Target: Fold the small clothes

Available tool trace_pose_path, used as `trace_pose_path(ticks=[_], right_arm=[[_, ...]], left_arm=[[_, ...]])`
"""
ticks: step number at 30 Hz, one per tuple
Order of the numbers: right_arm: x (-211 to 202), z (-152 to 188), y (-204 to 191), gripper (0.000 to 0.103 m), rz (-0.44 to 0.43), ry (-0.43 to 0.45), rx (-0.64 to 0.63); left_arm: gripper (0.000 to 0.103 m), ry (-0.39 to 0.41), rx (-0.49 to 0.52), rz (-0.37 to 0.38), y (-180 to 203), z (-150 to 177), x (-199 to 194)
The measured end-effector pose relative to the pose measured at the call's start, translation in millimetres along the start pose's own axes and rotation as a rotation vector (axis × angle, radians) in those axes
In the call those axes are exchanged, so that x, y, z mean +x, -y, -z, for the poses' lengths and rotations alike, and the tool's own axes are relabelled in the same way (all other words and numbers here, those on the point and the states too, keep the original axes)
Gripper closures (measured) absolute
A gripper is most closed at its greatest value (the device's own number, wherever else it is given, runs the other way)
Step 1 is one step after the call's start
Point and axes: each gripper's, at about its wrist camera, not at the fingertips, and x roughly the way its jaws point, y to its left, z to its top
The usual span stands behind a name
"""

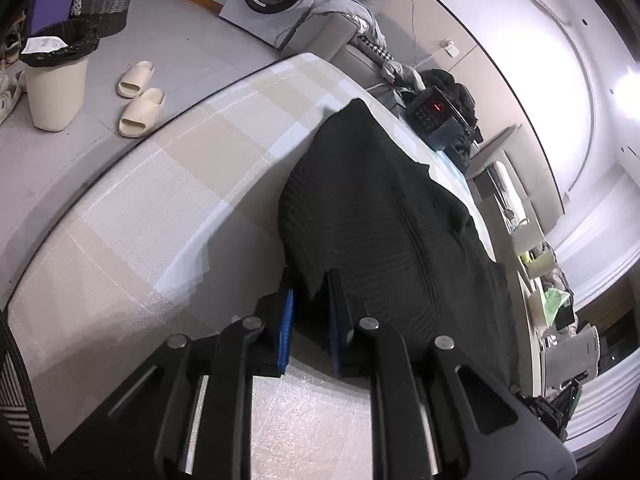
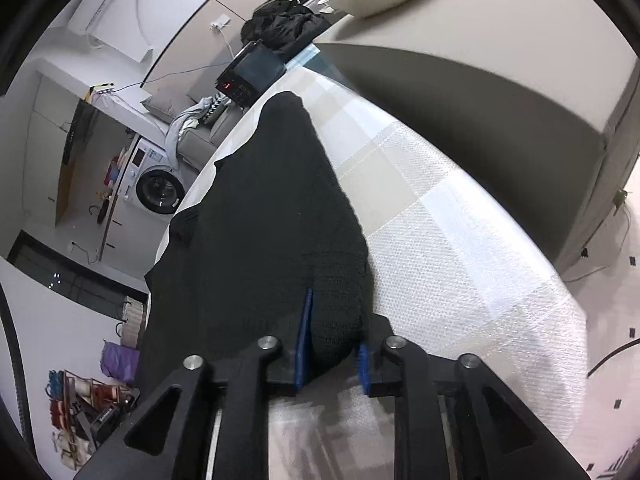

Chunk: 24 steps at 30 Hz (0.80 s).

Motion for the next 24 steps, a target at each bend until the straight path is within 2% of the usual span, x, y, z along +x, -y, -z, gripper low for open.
trace_pose_path(ticks=[3,5,8,12,14,17,20,24], right_arm=[[-13,-12,-3,0.067,0.059,0.064,-0.029],[-24,-16,-2,0.063,0.105,0.116,-0.045],[-24,-30,-6,0.063,0.109,0.118,-0.079],[3,-32,-23,0.063,0.102,0.030,-0.184],[17,-25,-30,0.063,0.165,-0.007,-0.255],[18,-19,-32,0.063,0.206,-0.001,-0.317],[14,-30,-33,0.063,0.174,0.011,-0.308],[28,-60,-49,0.061,0.096,0.037,-0.278]], left_arm=[[0.080,0.031,0.004,-0.051,0,-5,-7],[0.067,0.058,-0.016,-0.068,-4,-11,-13],[0.055,0.082,-0.038,-0.070,-6,-20,-14],[0.055,0.037,-0.055,-0.017,3,-26,1],[0.054,0.022,-0.001,-0.017,16,-24,9],[0.054,-0.001,0.048,-0.025,30,-28,22],[0.053,-0.015,0.043,-0.028,34,-43,37],[0.051,-0.034,0.035,-0.029,46,-69,66]])
